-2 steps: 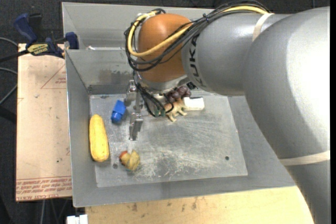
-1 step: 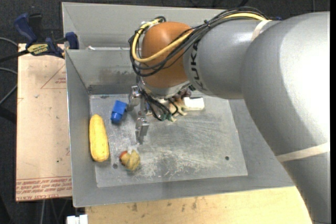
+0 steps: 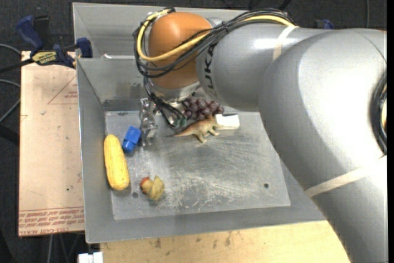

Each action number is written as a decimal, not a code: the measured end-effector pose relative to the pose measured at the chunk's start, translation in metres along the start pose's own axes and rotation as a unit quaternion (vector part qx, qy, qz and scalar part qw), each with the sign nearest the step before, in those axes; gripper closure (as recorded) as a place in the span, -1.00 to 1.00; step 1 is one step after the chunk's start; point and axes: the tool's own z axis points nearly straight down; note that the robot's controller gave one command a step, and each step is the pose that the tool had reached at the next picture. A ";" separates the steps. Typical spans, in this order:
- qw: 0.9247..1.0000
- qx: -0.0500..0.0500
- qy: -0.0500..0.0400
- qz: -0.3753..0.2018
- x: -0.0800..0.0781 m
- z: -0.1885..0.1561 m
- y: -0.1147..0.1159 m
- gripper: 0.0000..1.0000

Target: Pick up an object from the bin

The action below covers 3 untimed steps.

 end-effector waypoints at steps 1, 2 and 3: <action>1.000 0.000 0.000 0.000 0.000 0.000 0.000 1.00; 1.000 0.001 0.001 -0.027 0.006 -0.043 -0.002 1.00; 1.000 0.001 0.001 -0.027 0.006 -0.043 -0.002 -1.00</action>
Offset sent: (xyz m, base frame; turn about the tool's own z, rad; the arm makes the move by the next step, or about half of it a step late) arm -0.0066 -0.0040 0.0431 -0.0571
